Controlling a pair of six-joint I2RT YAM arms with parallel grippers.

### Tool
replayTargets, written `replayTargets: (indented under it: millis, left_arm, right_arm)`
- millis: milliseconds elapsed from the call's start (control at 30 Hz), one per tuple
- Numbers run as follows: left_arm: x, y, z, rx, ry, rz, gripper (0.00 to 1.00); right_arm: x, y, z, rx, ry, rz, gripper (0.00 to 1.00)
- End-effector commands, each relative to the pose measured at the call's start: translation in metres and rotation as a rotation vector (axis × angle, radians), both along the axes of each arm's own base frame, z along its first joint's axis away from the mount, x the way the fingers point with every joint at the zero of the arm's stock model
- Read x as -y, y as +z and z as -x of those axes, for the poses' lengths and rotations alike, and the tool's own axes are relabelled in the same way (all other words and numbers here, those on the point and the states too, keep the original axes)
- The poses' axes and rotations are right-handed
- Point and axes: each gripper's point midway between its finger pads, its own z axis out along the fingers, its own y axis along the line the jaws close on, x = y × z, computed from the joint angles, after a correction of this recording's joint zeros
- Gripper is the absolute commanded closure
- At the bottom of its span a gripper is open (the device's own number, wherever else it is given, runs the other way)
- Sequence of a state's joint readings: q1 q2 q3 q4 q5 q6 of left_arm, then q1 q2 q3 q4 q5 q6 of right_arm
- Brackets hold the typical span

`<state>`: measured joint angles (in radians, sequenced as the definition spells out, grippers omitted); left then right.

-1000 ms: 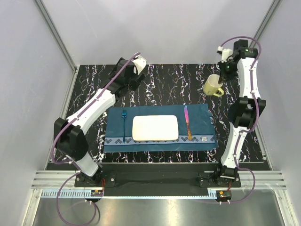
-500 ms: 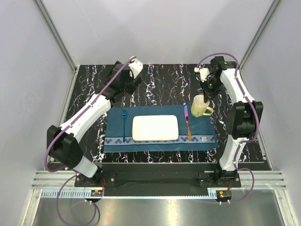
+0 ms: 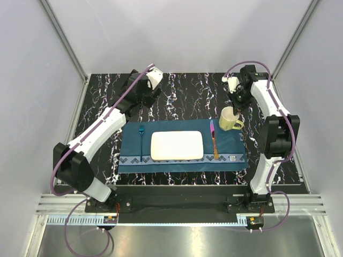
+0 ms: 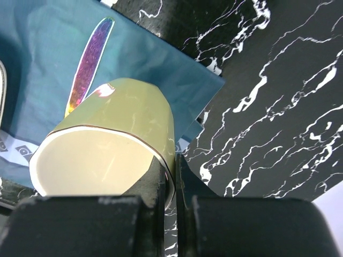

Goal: Set the dinner table for one person
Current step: Place the cup on the napkin.

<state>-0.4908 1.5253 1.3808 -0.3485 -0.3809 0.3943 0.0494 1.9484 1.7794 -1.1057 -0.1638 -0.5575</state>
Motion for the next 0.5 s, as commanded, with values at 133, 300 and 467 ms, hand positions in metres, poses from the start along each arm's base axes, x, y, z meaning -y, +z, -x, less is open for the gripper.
replayTargets:
  millis: [133, 300, 467]
  left_arm:
    - [-0.004, 0.027, -0.004, 0.081, 0.017, 0.025, 0.01]
    - [-0.004, 0.027, -0.005, 0.083, 0.02, 0.023, 0.01]
    - [-0.002, 0.028, -0.007, 0.087, 0.016, 0.022, 0.01]
  right_arm:
    - [0.005, 0.01, -0.017, 0.086, 0.033, 0.024, 1.0]
    - [0.006, 0.001, -0.021, 0.081, 0.034, 0.036, 1.0]
    - [0.005, -0.01, -0.022, 0.065, 0.024, 0.027, 1.0]
